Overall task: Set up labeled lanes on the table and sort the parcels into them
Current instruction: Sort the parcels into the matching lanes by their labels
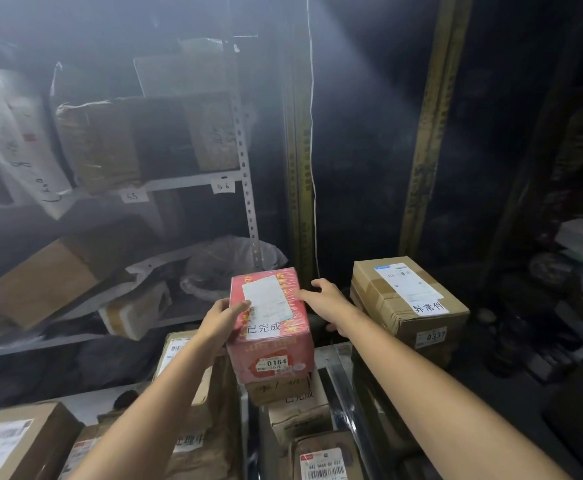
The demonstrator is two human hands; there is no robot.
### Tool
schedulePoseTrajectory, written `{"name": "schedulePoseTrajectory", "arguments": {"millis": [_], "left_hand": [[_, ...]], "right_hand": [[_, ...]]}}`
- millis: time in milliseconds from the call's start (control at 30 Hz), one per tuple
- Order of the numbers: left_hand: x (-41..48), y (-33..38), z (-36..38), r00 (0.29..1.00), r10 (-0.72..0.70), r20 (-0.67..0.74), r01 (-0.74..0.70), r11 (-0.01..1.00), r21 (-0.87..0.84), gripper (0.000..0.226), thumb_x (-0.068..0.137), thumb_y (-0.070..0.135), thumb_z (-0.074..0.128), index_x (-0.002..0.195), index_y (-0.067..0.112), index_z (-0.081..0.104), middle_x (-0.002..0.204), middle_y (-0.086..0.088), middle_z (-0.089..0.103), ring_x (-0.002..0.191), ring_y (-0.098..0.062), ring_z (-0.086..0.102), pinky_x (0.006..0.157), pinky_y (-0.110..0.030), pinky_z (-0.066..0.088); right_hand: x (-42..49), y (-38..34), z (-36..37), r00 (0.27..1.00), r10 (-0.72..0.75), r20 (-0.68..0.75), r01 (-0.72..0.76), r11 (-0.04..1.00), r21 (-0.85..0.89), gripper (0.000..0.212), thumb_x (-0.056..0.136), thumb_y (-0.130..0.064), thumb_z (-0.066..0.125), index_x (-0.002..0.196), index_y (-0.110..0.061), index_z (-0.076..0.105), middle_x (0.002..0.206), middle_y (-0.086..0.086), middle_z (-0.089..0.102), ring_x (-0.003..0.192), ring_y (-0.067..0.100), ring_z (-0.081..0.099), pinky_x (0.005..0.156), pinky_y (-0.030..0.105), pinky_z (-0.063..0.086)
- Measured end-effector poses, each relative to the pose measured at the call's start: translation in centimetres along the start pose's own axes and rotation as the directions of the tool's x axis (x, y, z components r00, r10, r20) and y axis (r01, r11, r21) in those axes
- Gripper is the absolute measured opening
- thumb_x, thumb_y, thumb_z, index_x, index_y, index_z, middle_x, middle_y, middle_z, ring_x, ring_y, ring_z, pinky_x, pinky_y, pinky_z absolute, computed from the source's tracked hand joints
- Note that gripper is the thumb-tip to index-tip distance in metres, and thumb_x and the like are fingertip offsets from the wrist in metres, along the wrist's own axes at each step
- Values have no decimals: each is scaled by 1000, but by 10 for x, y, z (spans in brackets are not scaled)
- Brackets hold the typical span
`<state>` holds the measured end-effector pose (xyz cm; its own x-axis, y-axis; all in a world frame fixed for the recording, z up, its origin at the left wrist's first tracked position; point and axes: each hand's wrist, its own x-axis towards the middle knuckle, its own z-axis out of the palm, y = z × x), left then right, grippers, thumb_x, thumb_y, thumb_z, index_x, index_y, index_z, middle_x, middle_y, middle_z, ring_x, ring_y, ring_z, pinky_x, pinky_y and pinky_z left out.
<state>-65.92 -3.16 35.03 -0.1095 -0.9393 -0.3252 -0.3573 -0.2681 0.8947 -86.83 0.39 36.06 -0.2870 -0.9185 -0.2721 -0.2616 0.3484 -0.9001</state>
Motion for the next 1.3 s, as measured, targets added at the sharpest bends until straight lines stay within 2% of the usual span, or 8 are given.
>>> {"name": "schedulePoseTrajectory", "arguments": {"millis": [100,233,300,367,800,1033,1200,1300], "left_hand": [[-2,-2,-5,1000,9,2,-9,1000,-6,51,98,42,58,140,17,43,110,-3,70,85,-18,72,57,-28,52],[-4,-3,-10,1000,21,11,-22,1000,15,46,100,39,57,140,20,47,102,1,72,83,-14,71,57,-27,51],[-6,-2,-9,999,25,24,-25,1000,7,42,100,37,57,139,23,49,100,3,72,82,-12,70,57,-26,49],[-7,1,-7,999,40,38,-39,999,-5,41,100,35,58,138,23,51,101,3,73,83,-11,71,58,-25,51],[-9,13,0,993,70,94,-68,997,-25,42,99,30,60,138,18,51,110,-3,73,90,-14,72,63,-27,55],[-17,13,-8,991,85,107,-80,995,-52,42,98,34,62,137,23,52,107,0,74,96,-17,70,68,-33,52],[-30,20,-13,985,98,140,-86,992,-89,38,98,32,61,134,22,54,107,-1,73,93,-15,68,59,-30,45],[-37,22,-15,981,116,153,-104,991,-82,36,99,33,61,133,23,54,108,-1,73,92,-14,68,58,-30,45]], "right_hand": [[-1,3,8,999,34,22,-34,999,-11,74,93,-45,67,155,-27,30,154,5,42,136,32,44,103,54,42],[-5,3,16,999,15,46,-16,1000,7,64,94,-37,67,149,-26,36,122,-1,58,98,16,60,78,41,53],[-6,2,19,1000,8,30,-8,1000,17,63,93,-37,68,148,-25,38,113,-3,61,90,14,63,74,40,55],[-5,2,21,1000,-2,-11,2,1000,3,64,92,-38,70,147,-23,41,120,1,65,95,18,67,80,41,59],[-15,-2,14,992,-7,-125,15,998,65,44,95,-24,68,137,-16,55,113,5,69,94,21,72,81,38,62],[-27,-9,15,984,-30,-175,42,997,66,55,94,-24,70,144,-18,48,118,4,65,94,21,71,78,37,61],[-41,-16,14,977,-46,-210,59,997,56,61,92,-26,71,147,-20,44,128,7,63,93,19,70,66,30,58],[-49,-18,11,974,-43,-221,60,996,73,60,92,-25,72,146,-20,45,127,8,64,97,21,70,74,35,61]]}}
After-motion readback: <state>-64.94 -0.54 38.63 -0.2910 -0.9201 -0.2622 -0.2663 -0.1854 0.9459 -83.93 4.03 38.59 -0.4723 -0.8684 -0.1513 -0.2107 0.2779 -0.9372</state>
